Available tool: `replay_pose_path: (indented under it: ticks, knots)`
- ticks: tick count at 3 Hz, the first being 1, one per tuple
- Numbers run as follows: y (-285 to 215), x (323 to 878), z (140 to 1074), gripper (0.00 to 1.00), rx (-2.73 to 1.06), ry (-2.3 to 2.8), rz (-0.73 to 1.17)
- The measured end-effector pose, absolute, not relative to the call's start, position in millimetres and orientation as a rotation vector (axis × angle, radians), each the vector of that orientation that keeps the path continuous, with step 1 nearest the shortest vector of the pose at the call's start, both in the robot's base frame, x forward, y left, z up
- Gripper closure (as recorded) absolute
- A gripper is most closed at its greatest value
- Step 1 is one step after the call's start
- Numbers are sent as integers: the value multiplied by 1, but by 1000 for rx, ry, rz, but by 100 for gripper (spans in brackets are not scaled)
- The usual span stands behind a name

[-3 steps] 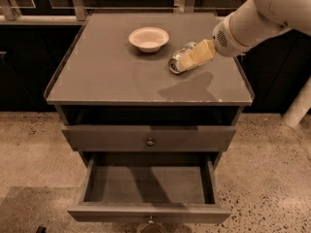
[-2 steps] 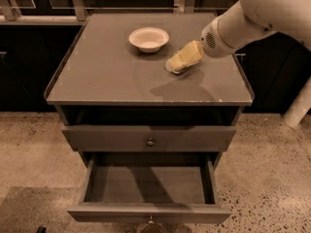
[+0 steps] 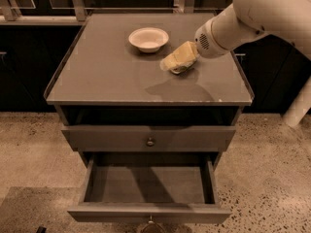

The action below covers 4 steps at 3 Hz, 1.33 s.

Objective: Place 7up can into middle drawer

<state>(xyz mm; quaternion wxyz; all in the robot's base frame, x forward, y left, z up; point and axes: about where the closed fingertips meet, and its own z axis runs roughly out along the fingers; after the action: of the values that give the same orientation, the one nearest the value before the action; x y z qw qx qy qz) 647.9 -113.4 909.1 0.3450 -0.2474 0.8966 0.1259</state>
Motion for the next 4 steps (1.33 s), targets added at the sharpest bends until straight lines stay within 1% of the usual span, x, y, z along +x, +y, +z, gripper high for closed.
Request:
replay_pose_path:
  ticks: [1, 3, 4]
  knots:
    - [-125, 649, 902, 0, -609, 2344, 295]
    - [-134, 700, 894, 0, -571, 2312, 230]
    - [-124, 726, 894, 0, -565, 2282, 239]
